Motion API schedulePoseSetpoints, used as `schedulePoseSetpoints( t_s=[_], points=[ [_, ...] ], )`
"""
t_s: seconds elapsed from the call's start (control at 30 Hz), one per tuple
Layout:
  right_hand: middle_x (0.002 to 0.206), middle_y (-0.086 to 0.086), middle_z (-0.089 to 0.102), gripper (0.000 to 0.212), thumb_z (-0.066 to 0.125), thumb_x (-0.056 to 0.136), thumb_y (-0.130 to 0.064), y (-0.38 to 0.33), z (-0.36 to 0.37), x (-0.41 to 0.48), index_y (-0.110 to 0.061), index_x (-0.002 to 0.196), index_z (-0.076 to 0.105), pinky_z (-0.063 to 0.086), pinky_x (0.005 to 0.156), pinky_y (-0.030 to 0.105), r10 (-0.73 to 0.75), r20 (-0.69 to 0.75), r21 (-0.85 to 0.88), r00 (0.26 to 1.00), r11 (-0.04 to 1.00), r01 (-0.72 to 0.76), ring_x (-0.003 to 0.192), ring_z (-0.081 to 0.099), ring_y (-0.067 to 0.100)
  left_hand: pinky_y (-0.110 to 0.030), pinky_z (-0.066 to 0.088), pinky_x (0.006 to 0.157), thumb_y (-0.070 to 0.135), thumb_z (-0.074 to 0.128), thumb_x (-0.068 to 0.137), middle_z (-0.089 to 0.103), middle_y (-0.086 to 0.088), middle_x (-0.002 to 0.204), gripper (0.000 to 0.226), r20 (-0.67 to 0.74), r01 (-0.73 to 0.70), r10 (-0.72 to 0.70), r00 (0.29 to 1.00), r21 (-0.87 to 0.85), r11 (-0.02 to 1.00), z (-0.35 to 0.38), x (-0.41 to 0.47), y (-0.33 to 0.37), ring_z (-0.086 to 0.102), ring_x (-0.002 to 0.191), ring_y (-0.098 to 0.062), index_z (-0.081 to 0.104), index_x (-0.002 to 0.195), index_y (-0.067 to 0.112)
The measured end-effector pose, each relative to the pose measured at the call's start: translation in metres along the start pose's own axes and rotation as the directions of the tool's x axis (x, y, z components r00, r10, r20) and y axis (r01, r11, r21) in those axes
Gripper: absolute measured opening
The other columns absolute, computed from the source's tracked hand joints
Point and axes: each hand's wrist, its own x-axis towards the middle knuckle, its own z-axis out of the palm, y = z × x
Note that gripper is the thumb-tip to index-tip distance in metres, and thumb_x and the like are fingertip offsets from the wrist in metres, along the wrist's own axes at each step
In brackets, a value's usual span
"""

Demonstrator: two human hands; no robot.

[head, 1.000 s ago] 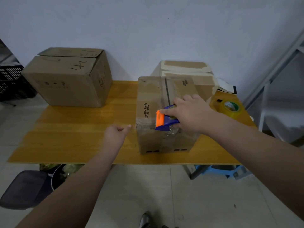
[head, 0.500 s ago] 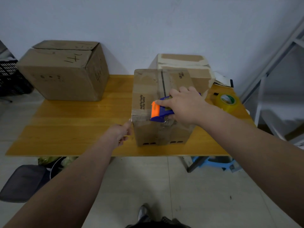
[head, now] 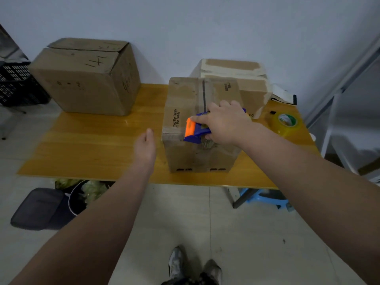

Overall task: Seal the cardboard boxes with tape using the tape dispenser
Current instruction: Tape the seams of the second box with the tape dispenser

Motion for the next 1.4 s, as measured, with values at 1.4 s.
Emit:
schedulePoseSetpoints(
  t_s=[1.4],
  points=[
    [0.123, 0.004, 0.048, 0.062, 0.052, 0.089, -0.051, 0.002, 0.007, -0.003, -0.049, 0.143, 0.021, 0.035, 0.087, 0.040, 0.030, -0.053, -0.027, 0.998, 0.999, -0.032, 0.108, 0.046, 0.026, -0.055, 0.034, 0.101, 0.019, 0.059, 0.086, 0.057, -0.021, 0.125, 0.039, 0.642, -0.974, 0.757, 0.123, 0.224, -0.032, -0.020, 0.049, 0.002, 0.051, 0.118, -0.041, 0.061, 0.119, -0.001]
  ],
)
